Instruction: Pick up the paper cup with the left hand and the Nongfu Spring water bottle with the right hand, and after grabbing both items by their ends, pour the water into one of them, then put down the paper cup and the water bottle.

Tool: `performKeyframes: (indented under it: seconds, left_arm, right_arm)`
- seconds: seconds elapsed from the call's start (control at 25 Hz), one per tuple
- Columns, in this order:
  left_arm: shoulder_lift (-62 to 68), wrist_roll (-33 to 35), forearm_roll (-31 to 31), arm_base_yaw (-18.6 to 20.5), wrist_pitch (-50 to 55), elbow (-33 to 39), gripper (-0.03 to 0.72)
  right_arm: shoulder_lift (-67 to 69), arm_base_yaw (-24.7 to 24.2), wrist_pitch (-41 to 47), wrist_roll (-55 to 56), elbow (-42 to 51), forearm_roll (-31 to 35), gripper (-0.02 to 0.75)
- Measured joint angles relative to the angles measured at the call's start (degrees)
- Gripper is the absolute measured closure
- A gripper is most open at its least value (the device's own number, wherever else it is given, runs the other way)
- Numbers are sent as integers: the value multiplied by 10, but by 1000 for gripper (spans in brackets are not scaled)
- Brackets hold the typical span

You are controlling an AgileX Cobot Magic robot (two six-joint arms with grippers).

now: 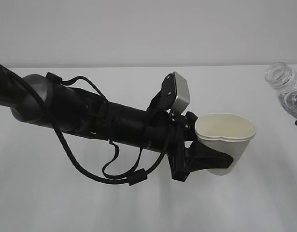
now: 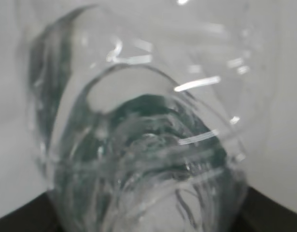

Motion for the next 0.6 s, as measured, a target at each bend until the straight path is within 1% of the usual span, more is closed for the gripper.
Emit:
performKeyframes:
  seconds: [0.32, 0.6]
  left_arm:
    - [0, -1, 2, 0, 7, -9, 279]
    - [0, -1, 2, 0, 9, -12, 279]
  right_arm:
    - [0, 0, -1, 0, 0, -56, 309]
    - [0, 0, -3, 0, 0, -82, 309]
